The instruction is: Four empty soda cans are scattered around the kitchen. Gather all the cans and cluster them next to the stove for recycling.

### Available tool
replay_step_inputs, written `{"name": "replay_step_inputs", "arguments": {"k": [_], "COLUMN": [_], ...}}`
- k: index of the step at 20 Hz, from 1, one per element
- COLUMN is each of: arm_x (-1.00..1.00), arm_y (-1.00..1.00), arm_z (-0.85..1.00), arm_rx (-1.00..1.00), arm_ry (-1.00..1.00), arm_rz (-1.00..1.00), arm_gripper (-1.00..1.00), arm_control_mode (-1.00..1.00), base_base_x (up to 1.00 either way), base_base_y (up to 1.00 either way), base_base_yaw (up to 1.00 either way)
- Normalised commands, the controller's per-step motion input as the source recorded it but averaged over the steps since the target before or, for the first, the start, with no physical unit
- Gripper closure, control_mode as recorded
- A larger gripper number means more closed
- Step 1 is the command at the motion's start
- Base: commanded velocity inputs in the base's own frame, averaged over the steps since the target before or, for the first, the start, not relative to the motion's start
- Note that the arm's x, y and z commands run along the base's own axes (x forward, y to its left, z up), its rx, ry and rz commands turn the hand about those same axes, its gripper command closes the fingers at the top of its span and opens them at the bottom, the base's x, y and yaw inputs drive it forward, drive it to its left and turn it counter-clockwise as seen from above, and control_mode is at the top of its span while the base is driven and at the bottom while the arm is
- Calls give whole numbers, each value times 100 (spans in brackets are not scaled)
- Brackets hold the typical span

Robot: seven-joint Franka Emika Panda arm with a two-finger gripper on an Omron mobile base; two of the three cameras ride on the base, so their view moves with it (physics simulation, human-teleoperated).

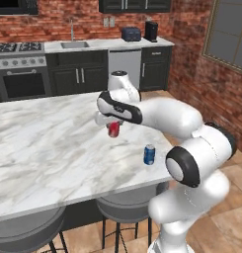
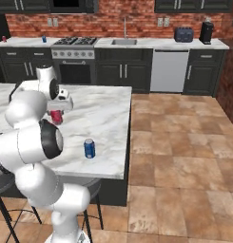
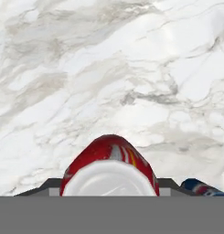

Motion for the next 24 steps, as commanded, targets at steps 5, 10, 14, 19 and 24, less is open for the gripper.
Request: {"name": "replay_step_inputs", "arguments": {"k": [5, 10, 14, 19, 24], "arm_x": [-55, -27, -27, 0, 0], "arm_y": [-69, -59, -69, 0, 0], "arm_z": [49, 59, 33, 0, 0], "arm_rx": [0, 1, 0, 0, 0], "arm_ry": [0, 0, 0, 0, 0], "arm_rz": [0, 0, 0, 0, 0], "arm_gripper": [100, 100, 100, 100, 100], "arm_control_mode": [-100, -100, -100, 100, 100], "base_base_x": [0, 0, 0, -33, -11], "base_base_y": [0, 0, 0, -82, -100], "base_base_yaw": [0, 0, 0, 0, 0]}}
